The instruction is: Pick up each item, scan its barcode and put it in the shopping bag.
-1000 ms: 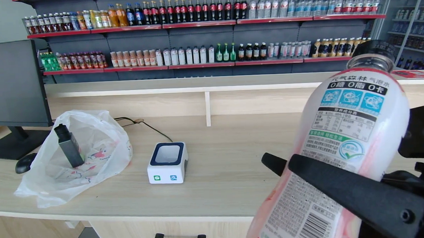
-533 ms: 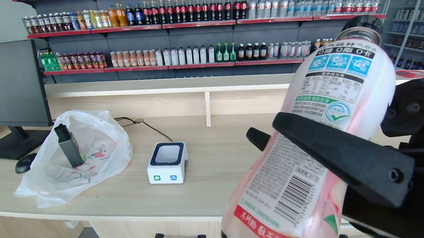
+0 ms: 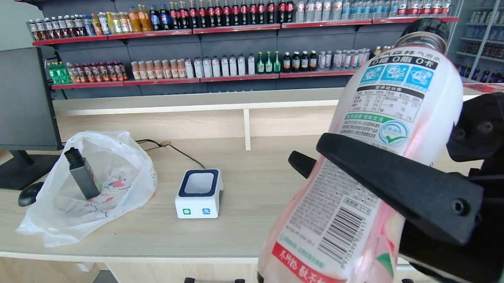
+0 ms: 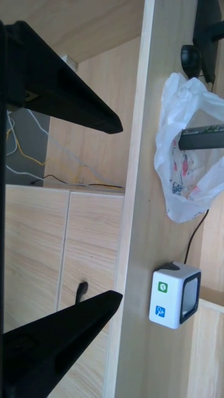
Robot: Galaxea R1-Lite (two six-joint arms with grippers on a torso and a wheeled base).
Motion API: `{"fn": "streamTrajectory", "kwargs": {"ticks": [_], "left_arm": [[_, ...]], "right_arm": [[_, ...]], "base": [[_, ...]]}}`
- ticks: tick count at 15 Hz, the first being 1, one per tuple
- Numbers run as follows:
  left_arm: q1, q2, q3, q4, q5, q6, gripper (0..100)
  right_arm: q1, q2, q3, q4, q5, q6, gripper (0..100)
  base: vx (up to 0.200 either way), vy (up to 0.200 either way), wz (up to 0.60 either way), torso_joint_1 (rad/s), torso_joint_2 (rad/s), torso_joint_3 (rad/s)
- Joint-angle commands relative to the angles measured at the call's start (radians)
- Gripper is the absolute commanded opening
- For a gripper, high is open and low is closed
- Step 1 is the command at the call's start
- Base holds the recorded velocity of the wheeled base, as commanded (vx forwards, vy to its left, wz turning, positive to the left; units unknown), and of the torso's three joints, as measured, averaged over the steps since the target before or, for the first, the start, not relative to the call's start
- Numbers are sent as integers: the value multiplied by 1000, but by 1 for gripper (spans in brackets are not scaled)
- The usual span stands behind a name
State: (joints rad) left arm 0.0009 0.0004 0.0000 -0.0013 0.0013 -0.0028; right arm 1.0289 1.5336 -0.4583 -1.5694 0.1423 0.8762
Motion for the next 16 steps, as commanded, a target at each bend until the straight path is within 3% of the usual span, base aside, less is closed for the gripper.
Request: {"fn": "streamTrajectory", "kwargs": {"ticks": [1,16], "left_arm": [[1,0,0,0,0,0,100],[-1,0,0,0,0,0,100]], "right_arm": [[0,-6,6,-1,0,-2,0],[10,-23,29,-1,2,-83,0]], "base": [[0,0,0,0,0,0],[0,0,0,0,0,0]]}}
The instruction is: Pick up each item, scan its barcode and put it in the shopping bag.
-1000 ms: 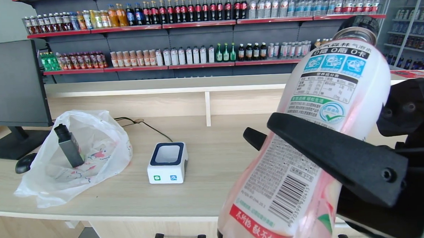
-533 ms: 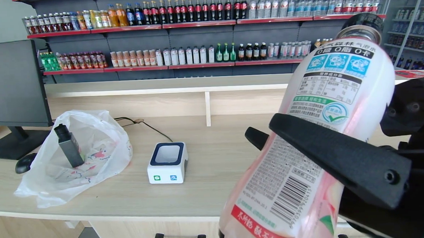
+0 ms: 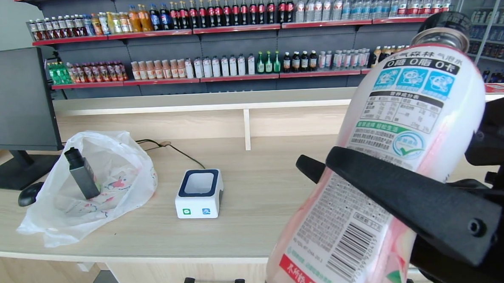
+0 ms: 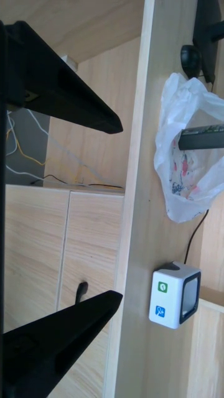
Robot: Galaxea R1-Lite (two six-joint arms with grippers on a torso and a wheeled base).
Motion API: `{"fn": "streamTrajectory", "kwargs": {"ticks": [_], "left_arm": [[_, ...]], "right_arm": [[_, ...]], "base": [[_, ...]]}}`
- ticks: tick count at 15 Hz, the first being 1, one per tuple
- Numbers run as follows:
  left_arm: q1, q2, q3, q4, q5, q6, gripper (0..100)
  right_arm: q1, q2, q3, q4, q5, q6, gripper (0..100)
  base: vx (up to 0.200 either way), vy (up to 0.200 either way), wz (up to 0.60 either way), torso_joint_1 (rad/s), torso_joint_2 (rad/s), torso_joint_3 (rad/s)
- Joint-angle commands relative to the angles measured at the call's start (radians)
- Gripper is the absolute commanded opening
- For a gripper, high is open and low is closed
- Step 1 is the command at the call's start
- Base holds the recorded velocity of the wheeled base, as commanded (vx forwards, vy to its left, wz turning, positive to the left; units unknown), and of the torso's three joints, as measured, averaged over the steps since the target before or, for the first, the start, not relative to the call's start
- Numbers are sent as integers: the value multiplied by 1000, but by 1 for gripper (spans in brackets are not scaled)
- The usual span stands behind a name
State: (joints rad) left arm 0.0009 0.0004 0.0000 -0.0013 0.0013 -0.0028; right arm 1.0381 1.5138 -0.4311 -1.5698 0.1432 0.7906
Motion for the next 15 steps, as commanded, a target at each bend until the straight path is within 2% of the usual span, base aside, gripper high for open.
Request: {"fn": "streamTrajectory", "kwargs": {"ticks": [1,5,7,15], "left_arm": [[1,0,0,0,0,0,100],[1,0,0,0,0,0,100],[1,0,0,0,0,0,100],[1,0,0,0,0,0,100]], "right_arm": [[0,-3,3,-1,1,-36,0],[-7,0,2,-1,3,-148,0],[-38,20,3,-1,1,-237,0],[-47,34,80,-1,-22,-571,0]], "base": [[0,0,0,0,0,0],[0,0,0,0,0,0],[0,0,0,0,0,0],[0,0,0,0,0,0]]}}
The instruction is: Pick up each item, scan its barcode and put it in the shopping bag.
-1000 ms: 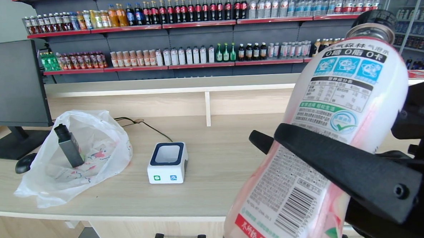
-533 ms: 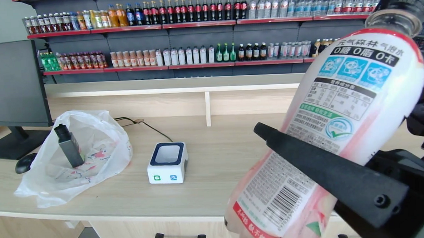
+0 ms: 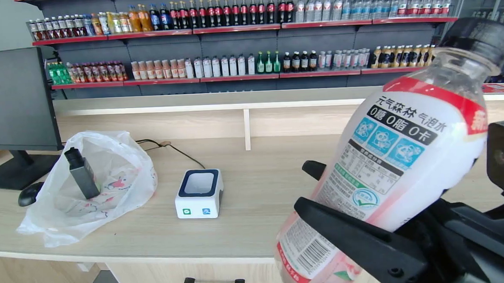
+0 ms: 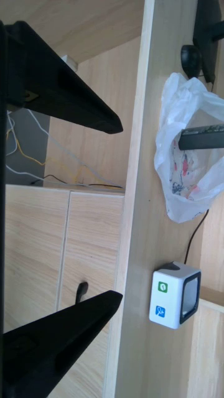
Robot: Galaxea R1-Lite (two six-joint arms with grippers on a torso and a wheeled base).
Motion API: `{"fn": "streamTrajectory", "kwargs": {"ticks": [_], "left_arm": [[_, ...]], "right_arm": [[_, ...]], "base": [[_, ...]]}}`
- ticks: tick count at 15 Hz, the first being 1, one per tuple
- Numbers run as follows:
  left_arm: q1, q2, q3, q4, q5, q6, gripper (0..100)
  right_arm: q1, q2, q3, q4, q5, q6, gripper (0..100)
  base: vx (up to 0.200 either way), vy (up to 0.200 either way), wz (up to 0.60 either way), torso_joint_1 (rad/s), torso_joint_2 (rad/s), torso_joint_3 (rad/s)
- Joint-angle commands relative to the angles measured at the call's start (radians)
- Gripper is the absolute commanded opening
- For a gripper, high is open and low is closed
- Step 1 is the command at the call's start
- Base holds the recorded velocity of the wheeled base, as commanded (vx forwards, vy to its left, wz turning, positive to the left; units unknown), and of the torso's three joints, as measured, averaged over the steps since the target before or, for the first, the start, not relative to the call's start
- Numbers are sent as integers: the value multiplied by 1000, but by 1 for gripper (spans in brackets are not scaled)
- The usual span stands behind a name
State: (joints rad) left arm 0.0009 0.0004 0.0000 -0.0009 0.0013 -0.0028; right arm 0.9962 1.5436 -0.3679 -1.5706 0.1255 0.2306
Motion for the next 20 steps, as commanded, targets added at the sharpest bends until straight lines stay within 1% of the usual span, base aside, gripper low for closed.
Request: {"fn": "streamTrajectory", "kwargs": {"ticks": [1,2,4,5,6,8,10,12,14,15,18,19,20], "left_arm": [[1,0,0,-1,0,0,100],[-1,0,0,-1,0,0,100],[1,0,0,-1,0,0,100],[-1,0,0,-1,0,1,100],[-1,0,0,1,0,3,100],[1,0,0,1,0,3,100],[-1,0,0,1,0,3,100],[1,0,0,1,0,1,100],[1,0,0,1,0,0,100],[-1,0,0,1,0,1,100],[-1,0,0,1,0,3,100],[1,0,0,1,0,1,100],[-1,0,0,1,0,1,100]], "right_arm": [[-30,9,41,0,-29,-50,0],[-74,7,107,0,-76,-120,0],[-103,1,161,0,-118,-178,0],[-151,0,181,0,-167,-197,0],[-209,-2,199,0,-182,-206,0],[-323,-4,230,0,-181,-238,0],[-386,-4,230,0,-179,-257,0],[-441,-5,231,0,-181,-234,0],[-593,1,236,0,-184,-215,0],[-646,3,239,0,-184,-212,0],[-754,18,231,0,-184,-221,0],[-777,20,233,0,-184,-223,0],[-780,18,236,0,-184,-221,0]], "base": [[0,0,0,0,0,0],[0,0,0,0,0,0],[0,0,0,0,0,0],[0,0,0,0,0,0],[0,0,0,0,0,0],[0,0,0,0,0,0],[0,0,0,0,0,0],[0,0,0,0,0,0],[0,0,0,0,0,0],[0,0,0,0,0,0],[0,0,0,0,0,0],[0,0,0,0,0,0],[0,0,0,0,0,0]]}}
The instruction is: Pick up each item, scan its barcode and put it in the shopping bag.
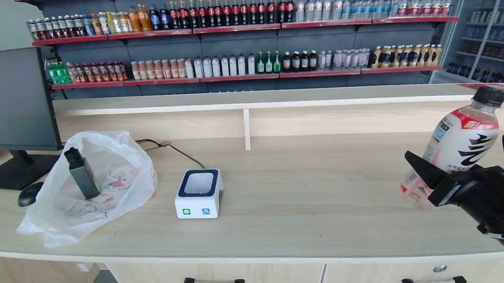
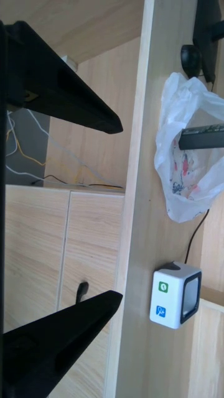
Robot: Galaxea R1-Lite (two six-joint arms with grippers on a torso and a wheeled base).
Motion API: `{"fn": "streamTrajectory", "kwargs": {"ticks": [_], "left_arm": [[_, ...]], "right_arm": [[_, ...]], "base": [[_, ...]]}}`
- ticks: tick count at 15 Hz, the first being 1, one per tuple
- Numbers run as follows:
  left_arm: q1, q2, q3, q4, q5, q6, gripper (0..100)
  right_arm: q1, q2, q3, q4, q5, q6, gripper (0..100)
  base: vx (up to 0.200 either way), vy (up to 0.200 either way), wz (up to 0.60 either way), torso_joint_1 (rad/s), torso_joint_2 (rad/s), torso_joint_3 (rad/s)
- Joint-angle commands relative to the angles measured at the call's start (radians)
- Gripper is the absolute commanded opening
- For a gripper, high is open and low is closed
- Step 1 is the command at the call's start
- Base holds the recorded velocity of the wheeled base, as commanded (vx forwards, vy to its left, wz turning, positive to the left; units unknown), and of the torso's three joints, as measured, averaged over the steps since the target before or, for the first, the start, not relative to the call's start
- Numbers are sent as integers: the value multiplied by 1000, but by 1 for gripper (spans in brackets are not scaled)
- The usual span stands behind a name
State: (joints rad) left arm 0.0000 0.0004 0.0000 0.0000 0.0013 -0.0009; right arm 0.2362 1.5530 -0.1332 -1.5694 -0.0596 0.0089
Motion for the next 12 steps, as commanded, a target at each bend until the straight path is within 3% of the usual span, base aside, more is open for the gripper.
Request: {"fn": "streamTrajectory", "kwargs": {"ticks": [1,5,7,12], "left_arm": [[0,0,0,0,0,-1,100],[0,0,0,0,0,-1,100],[0,0,0,0,0,-1,100],[0,0,0,0,0,-1,100]], "right_arm": [[-20,7,9,-1,1,2,0],[-18,29,-11,-1,1,3,0],[-15,42,-46,-1,1,6,0],[-15,41,-43,-1,1,8,0]], "base": [[0,0,0,0,0,0],[0,0,0,0,0,0],[-200,0,0,2,2,2],[0,0,0,0,0,0]]}}
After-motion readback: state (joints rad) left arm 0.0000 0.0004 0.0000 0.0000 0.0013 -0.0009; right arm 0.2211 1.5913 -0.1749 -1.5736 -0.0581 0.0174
